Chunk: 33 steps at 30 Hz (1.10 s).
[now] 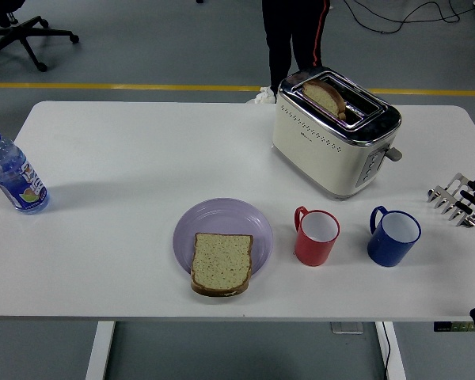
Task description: Pick up the cup,pour liquid into bread,place the cup on the desk
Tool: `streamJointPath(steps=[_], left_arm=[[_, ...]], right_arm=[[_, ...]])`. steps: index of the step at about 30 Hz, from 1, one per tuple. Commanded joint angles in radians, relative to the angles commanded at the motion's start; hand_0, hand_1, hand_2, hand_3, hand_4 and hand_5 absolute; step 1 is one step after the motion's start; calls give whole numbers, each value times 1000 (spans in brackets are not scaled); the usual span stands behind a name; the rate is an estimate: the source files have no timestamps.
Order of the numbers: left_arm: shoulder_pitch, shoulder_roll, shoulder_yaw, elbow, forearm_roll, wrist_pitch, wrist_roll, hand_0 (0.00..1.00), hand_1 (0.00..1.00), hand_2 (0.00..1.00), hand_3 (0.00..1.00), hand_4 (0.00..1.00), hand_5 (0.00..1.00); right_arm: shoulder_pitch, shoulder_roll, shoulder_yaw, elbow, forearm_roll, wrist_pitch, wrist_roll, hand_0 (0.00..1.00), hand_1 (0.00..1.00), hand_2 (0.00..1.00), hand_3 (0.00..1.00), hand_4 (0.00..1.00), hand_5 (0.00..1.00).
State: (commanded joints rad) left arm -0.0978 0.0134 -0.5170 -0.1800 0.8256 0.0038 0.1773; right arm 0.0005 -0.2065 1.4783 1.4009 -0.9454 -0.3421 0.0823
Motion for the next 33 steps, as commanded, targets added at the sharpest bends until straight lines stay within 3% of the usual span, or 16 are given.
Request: streamJointPath(steps=[1, 2, 7, 8, 12, 19, 33], left_arm=[[0, 0, 2, 0, -2, 0, -1, 681, 744, 756, 649, 413, 998], [0, 1, 3, 0, -3, 0, -1, 681, 744, 756, 649, 412, 998], [-2, 2, 2, 0, 0, 0, 0, 681, 744, 756, 649, 412, 998], [-2, 2, 0, 0, 2, 1, 0, 681, 744, 756, 650, 412, 998], [-3, 2, -2, 0, 7, 1, 1, 681, 744, 756, 650, 412, 998], [-3, 3, 4, 0, 2, 1, 1, 680, 744, 757, 648, 412, 998], [-3, 1, 12, 0, -2, 2, 0, 680, 744, 756, 647, 410, 998]], right_arm=[[-5, -5, -7, 7, -26, -3, -2, 786, 743, 836, 821, 869, 177], [-7, -7, -10, 10, -42, -5, -3, 859, 803, 925, 930, 974, 216], [-33, -28, -48, 46, -141, 5, -32, 859, 803, 925, 930, 974, 216], [-41, -32, -60, 54, -163, 10, -41, 909, 857, 951, 983, 998, 260], [-65, -40, -89, 65, -207, 16, -48, 909, 857, 951, 983, 998, 260], [-85, -44, -122, 46, -237, -15, -37, 922, 868, 960, 998, 998, 277], [-78, -24, -180, 0, -320, -43, -41, 960, 881, 965, 998, 998, 251]])
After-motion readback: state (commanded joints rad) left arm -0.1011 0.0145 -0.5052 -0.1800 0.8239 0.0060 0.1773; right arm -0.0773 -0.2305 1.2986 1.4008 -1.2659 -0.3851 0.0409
